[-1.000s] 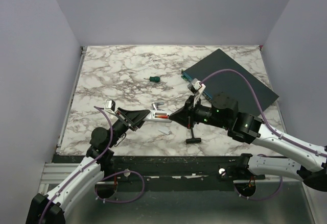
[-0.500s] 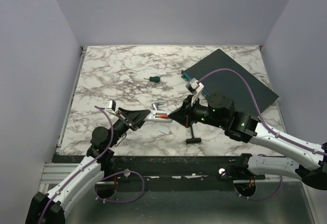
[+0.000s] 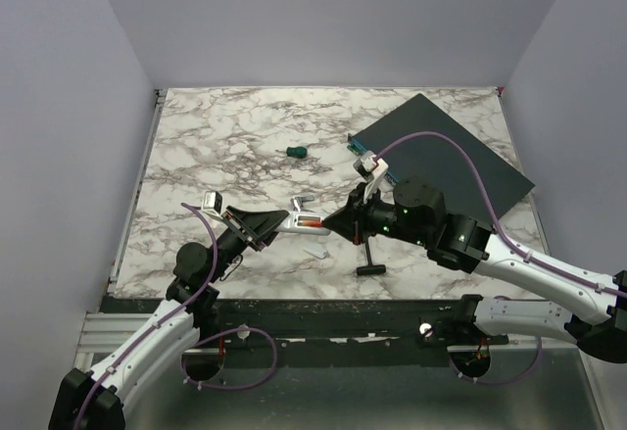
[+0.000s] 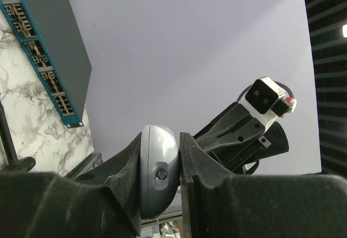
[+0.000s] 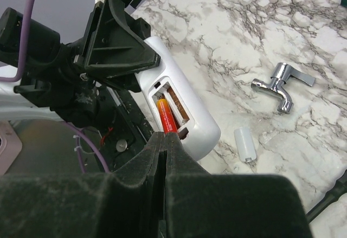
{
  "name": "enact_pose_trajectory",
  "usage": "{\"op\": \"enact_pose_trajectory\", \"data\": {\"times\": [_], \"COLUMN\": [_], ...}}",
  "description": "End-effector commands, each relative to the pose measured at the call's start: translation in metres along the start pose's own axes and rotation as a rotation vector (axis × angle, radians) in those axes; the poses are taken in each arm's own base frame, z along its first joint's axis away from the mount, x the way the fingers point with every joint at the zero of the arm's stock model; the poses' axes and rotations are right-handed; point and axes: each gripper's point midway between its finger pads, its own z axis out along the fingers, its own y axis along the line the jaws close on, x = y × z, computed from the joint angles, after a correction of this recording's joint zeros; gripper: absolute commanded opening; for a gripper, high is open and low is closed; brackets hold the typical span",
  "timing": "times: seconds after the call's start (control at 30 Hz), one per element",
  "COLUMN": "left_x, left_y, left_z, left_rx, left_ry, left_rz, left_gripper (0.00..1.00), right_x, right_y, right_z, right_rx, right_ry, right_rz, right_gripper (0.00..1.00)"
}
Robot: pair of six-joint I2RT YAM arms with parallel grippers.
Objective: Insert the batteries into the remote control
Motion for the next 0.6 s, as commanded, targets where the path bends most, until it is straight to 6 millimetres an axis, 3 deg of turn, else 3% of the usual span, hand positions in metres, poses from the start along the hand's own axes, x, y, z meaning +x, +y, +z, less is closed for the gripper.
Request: {"op": "enact_pose_trajectory", "data": {"times": [0.0, 0.57], "left_x": [0.0019, 0.0023], "left_y": [-0.0221, -0.0198], "left_z": [0.0027, 0.0018], "left_rx": [0.059, 0.056], "left_ry": [0.011, 0.012], "left_rz": [0.017, 0.015], "left_gripper": [0.0, 0.0], "right_x": [0.0054, 0.0068], "right_y": [-0.0082, -0.0106], "right_z": [0.0003, 0.0032], "right_rx": [0.036, 0.049], "right_ry": [0.007, 0.021], "right_rz": [-0.005, -0.01], "right_gripper": [0.01, 0.01]}}
